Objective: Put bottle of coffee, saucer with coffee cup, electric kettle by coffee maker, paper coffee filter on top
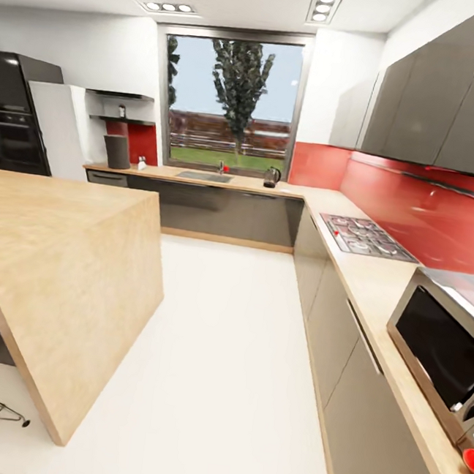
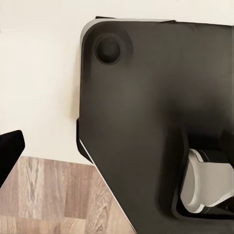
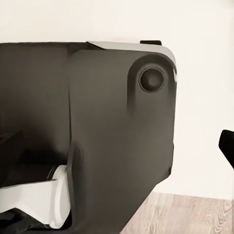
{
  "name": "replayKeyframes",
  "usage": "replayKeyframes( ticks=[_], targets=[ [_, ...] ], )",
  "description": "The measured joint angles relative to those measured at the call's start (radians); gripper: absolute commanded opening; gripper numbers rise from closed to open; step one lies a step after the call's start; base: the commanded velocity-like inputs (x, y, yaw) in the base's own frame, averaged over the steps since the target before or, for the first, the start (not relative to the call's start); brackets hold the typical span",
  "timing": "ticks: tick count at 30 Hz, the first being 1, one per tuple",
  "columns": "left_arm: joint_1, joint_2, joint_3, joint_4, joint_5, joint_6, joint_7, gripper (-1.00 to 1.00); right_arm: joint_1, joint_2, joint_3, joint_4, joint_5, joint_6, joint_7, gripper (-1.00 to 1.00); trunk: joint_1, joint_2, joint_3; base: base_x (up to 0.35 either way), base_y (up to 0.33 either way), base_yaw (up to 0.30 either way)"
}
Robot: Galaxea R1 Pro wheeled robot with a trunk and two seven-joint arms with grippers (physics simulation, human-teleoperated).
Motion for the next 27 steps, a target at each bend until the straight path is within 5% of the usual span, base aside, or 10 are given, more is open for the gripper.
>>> replayKeyframes(
  ticks=[17,22,27],
  targets=[
    [-0.014,0.009,0.000,-0.004,-0.002,-0.003,0.000,1.00,0.000,-0.010,0.000,-0.061,0.003,0.001,0.004,1.00,-0.065,0.119,0.064,0.000,0.000,0.011],
    [-0.074,0.025,0.000,-0.016,-0.003,-0.003,-0.001,1.00,0.000,-0.036,0.000,-0.109,0.003,0.000,0.001,1.00,-0.084,0.155,0.080,0.000,0.000,0.000],
    [-0.135,0.031,-0.001,-0.099,-0.003,-0.001,-0.002,1.00,0.000,-0.054,0.000,-0.257,0.004,-0.001,0.001,1.00,-0.104,0.190,0.096,0.000,0.000,0.000]
  ],
)
